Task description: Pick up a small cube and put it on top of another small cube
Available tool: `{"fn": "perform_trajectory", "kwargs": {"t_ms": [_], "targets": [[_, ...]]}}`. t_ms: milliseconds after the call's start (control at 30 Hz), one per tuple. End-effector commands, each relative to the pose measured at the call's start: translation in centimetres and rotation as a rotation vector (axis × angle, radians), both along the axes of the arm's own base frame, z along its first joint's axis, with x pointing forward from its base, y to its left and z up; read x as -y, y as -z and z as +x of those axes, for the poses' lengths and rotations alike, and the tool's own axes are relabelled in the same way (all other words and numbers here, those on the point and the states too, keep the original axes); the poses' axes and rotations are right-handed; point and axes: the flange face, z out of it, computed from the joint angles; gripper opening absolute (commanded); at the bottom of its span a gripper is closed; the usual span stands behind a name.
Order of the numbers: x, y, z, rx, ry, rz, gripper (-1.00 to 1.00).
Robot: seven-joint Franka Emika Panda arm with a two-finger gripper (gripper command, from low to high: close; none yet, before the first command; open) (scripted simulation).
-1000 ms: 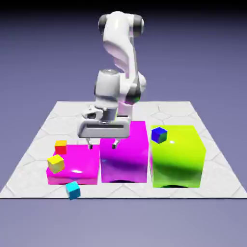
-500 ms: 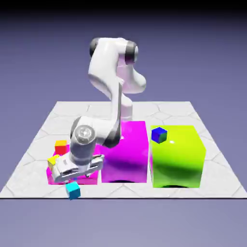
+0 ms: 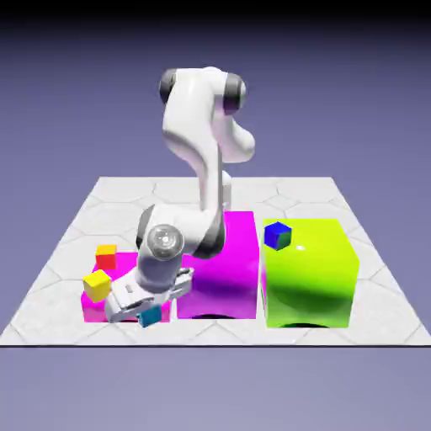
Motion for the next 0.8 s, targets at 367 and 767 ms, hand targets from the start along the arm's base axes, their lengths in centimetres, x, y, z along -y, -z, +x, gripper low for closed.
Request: {"fn": "perform_trajectory", "kwargs": {"t_ms": [367,767], "targets": [[-25.6,-16.8,-12.1,0.001,-0.355,-0.019,-1.00],[-26.0,-12.3,-16.1,0.004,-0.404,-0.033,1.00]]}}
